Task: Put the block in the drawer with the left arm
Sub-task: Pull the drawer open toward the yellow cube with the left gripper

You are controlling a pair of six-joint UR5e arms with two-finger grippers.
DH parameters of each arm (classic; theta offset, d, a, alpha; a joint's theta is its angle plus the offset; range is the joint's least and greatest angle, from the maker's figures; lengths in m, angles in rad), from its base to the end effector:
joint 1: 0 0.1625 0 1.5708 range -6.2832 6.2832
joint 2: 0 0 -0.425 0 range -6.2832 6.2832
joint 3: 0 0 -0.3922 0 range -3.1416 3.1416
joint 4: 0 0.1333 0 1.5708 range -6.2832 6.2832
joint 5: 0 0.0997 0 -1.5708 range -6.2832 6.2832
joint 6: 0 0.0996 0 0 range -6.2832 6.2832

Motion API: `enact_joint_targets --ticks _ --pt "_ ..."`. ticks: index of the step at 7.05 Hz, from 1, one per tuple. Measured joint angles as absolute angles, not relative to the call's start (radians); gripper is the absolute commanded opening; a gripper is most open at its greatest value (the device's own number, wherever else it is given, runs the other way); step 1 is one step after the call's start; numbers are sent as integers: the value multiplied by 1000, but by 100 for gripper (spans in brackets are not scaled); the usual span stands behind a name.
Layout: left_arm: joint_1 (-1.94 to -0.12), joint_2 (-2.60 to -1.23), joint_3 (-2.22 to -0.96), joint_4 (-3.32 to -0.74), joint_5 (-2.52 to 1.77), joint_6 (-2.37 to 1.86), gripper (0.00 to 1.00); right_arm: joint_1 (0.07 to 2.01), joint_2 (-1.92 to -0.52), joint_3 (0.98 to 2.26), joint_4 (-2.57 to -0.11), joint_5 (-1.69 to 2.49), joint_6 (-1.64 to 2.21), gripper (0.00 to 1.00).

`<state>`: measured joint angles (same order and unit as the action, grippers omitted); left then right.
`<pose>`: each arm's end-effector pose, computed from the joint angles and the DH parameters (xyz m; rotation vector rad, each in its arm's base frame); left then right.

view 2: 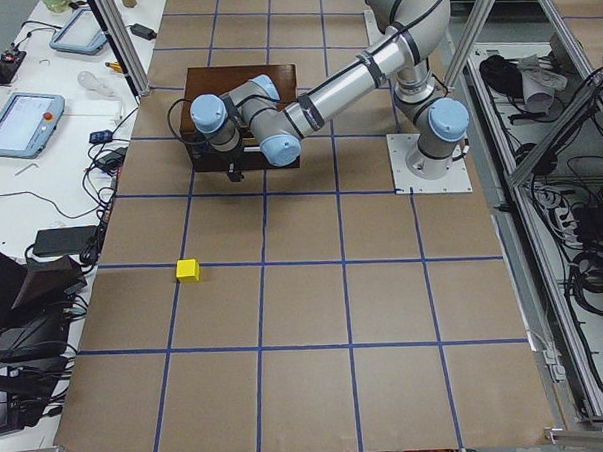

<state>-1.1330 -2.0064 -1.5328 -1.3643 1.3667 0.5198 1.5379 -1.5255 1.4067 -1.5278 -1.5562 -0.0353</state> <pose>0.1240 -0.6269 0.2813 -0.0895 -2.8699 -0.1088 0.1177 -0.5198 0.5418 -0.0046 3.1273 -0.1193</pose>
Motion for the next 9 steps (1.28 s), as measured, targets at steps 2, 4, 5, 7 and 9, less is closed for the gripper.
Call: enact_joint_targets --ticks 2,4,5,7,9 --pt "-1125 -2005 -1532 -1343 1372 523 100 1538 -1525 1407 -1528 -1556 -35 100" --pt "-1087 -2003 -1529 -1339 1372 527 100 1539 -1525 1407 -1528 -1555 -35 100" --pt "-1070 -2002 -1527 -1338 1372 528 100 1539 -1525 1407 -1528 -1556 -35 100" --pt "-1036 -2002 -1526 -1338 1371 530 100 1539 -1526 1407 -1528 -1556 -35 100" --pt "-1017 -2004 -1526 -1340 1371 530 100 1538 -1526 1407 -1528 -1556 -35 100"
